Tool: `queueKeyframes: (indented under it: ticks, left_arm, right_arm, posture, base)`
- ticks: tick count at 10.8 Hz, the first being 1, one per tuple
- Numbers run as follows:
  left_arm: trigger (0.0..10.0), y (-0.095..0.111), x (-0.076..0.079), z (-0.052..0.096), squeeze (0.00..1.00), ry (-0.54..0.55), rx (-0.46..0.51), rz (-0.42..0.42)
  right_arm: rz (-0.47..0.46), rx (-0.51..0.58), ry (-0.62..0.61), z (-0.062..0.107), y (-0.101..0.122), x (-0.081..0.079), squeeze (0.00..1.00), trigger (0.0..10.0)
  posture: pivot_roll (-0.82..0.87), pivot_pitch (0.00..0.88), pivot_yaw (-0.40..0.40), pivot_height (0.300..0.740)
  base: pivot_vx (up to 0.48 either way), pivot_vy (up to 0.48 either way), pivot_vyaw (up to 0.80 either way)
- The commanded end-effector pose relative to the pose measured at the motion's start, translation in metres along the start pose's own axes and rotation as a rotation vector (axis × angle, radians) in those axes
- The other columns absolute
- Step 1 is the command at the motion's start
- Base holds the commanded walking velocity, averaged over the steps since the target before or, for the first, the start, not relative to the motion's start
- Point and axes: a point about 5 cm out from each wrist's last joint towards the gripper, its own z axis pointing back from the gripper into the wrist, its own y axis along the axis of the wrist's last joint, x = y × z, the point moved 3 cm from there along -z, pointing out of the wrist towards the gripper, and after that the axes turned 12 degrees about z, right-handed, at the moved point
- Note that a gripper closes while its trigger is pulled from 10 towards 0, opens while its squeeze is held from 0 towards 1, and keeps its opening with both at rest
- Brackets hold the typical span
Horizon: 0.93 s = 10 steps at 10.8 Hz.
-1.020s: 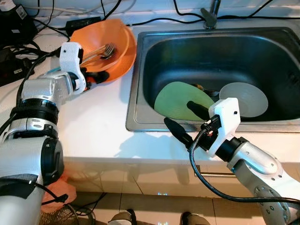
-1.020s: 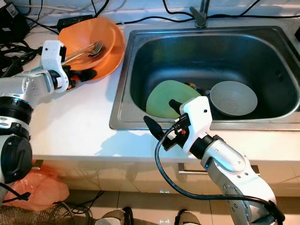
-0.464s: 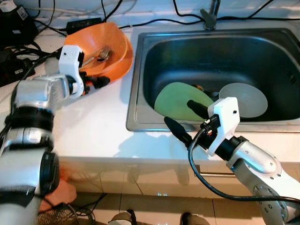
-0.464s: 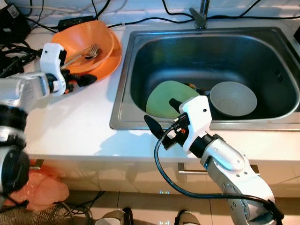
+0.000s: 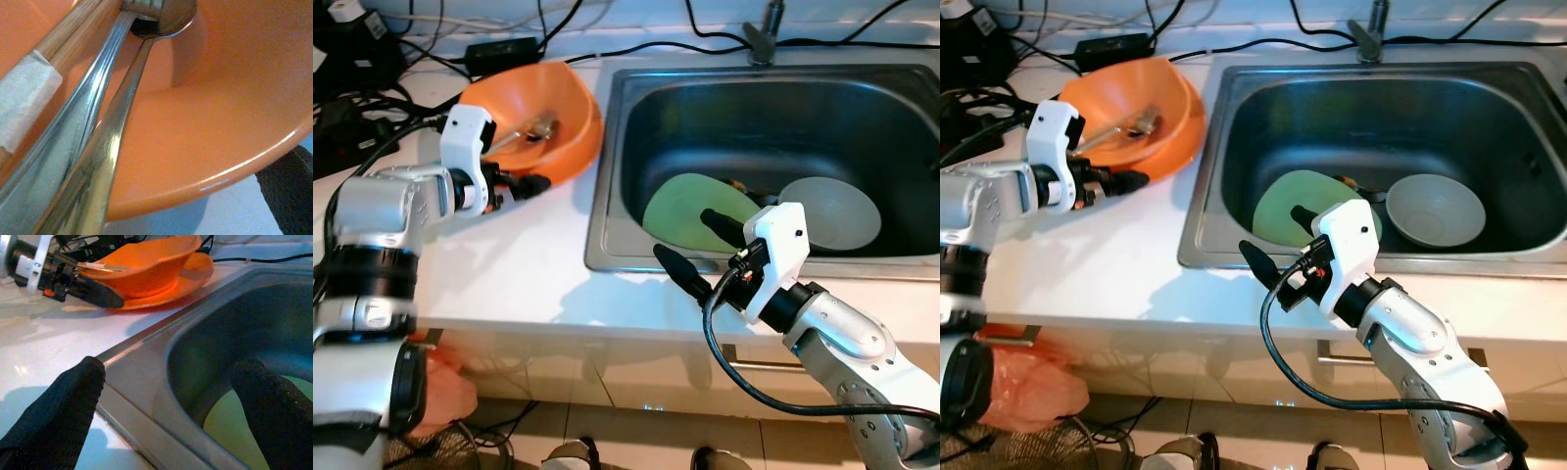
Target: Kitchen organization
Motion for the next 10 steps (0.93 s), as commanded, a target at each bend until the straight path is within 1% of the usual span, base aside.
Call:
queueKeyframes:
  ticks: [1, 3, 5, 8, 9, 10]
  left_arm:
    - [10.0, -0.047, -0.004, -0.009, 0.0, -0.007, -0.2, 0.081]
    - [10.0, -0.048, 0.002, -0.003, 0.0, -0.03, -0.212, 0.056]
    - [10.0, -0.049, 0.006, 0.006, 0.0, -0.039, -0.218, 0.043]
    - [10.0, -0.051, 0.007, 0.015, 0.0, -0.05, -0.237, 0.033]
    - [10.0, -0.051, 0.01, 0.019, 0.0, -0.072, -0.241, 0.039]
    - [10.0, -0.05, 0.017, 0.021, 0.0, -0.115, -0.244, 0.037]
  right_arm:
    - [0.006, 0.014, 0.009, -0.002, 0.002, -0.001, 0.0, 10.0]
    - [0.009, 0.018, 0.01, -0.004, 0.002, -0.002, 0.0, 10.0]
    - [0.011, 0.019, 0.01, -0.005, 0.002, -0.001, 0.0, 10.0]
    - [0.008, 0.021, 0.012, -0.008, 0.0, -0.002, 0.0, 10.0]
    - [0.006, 0.023, 0.013, -0.008, 0.0, -0.003, 0.0, 10.0]
    - [0.005, 0.025, 0.012, -0.009, -0.001, -0.003, 0.0, 10.0]
  posture:
    - [0.1, 0.15, 0.071, 0.74]
    - [0.1, 0.147, 0.07, 0.74]
    - [0.11, 0.144, 0.071, 0.74]
    - [0.13, 0.139, 0.075, 0.74]
    - [0.13, 0.139, 0.075, 0.74]
    - [0.13, 0.138, 0.077, 0.74]
  base:
    - [0.0, 0.0, 0.0]
    - [0.0, 0.0, 0.0]
    - [0.0, 0.0, 0.0]
    - [0.0, 0.0, 0.0]
    - [0.0, 0.0, 0.0]
    - [0.0, 0.0, 0.0]
